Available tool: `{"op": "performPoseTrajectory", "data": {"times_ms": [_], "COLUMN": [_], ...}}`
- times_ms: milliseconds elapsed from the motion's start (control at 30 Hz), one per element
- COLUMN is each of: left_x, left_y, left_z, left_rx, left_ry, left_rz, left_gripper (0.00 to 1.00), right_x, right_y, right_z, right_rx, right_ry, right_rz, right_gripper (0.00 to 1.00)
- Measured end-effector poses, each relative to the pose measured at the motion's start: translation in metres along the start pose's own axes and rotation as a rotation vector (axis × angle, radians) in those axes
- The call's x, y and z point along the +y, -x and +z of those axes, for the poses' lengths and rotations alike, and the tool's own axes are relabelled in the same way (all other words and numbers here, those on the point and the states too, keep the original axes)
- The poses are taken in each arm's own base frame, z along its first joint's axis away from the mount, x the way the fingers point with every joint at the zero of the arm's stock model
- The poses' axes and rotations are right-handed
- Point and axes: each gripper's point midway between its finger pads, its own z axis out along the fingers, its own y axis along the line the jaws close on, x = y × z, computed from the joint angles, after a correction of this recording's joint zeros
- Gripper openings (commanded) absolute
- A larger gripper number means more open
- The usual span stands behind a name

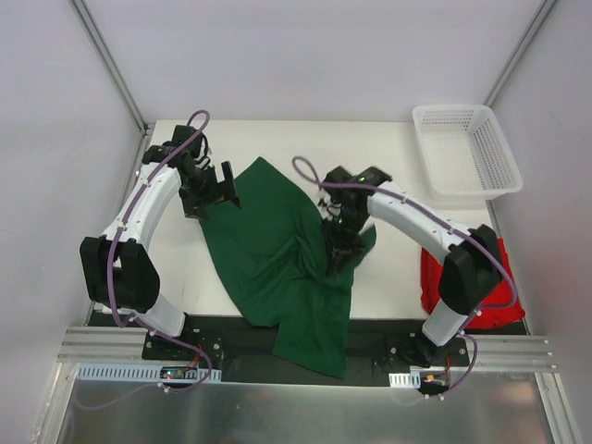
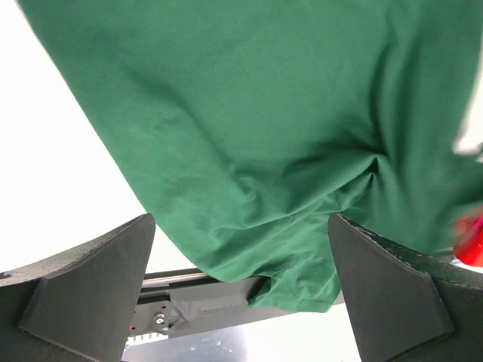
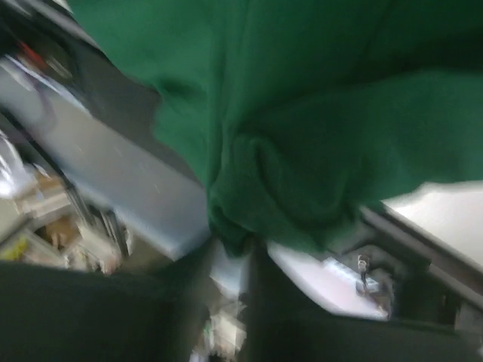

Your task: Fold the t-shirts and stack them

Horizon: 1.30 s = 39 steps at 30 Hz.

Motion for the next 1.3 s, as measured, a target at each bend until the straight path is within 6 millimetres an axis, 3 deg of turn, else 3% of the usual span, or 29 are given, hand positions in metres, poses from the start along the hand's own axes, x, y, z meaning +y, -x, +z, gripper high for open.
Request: {"op": "performPoseTrajectory", "data": {"times_ms": [67,133,233,433,533,600,700,800,967,1067,1233,1300], "left_x": [0.000,0.000,-0.001,-0.005,-0.006,-0.006,-0.004,-0.003,-0.002,-0.002,0.000,0.000], "left_y": [0.000,0.000,0.002,0.005,0.006,0.006,0.004,0.001,-0.001,-0.003,-0.006,-0.007], "left_z": [0.000,0.000,0.000,-0.003,-0.003,-0.003,-0.002,-0.001,-0.003,-0.004,-0.005,-0.007], "left_rx": [0.000,-0.001,-0.003,-0.015,-0.017,-0.017,-0.013,-0.006,-0.012,-0.013,-0.014,-0.018], "left_ry": [0.000,-0.001,-0.003,-0.018,-0.019,-0.019,-0.017,-0.014,-0.016,-0.017,-0.016,-0.017], "left_rz": [0.000,0.000,0.001,0.005,0.006,0.006,0.004,0.002,0.004,0.005,0.005,0.006], "left_gripper": [0.99,0.99,0.99,0.99,0.99,0.99,0.99,0.99,0.99,0.99,0.99,0.99], "right_x": [-0.005,-0.015,-0.027,-0.064,-0.086,-0.099,-0.112,-0.121,-0.128,-0.128,-0.128,-0.130], "right_y": [-0.028,-0.033,-0.005,0.068,0.085,0.089,0.083,0.060,0.043,0.043,0.038,0.034], "right_z": [0.030,0.037,0.024,-0.007,-0.001,0.014,0.039,0.060,0.073,0.078,0.089,0.093], "right_rx": [0.128,0.155,0.068,-0.136,-0.134,-0.088,-0.003,0.096,0.169,0.180,0.215,0.231], "right_ry": [-0.048,-0.082,-0.093,-0.165,-0.205,-0.233,-0.256,-0.275,-0.288,-0.284,-0.266,-0.266], "right_rz": [-0.010,0.003,0.047,0.145,0.200,0.230,0.257,0.283,0.302,0.306,0.315,0.319], "right_gripper": [0.96,0.96,0.96,0.96,0.96,0.96,0.96,0.96,0.99,0.84,0.79,0.60]}}
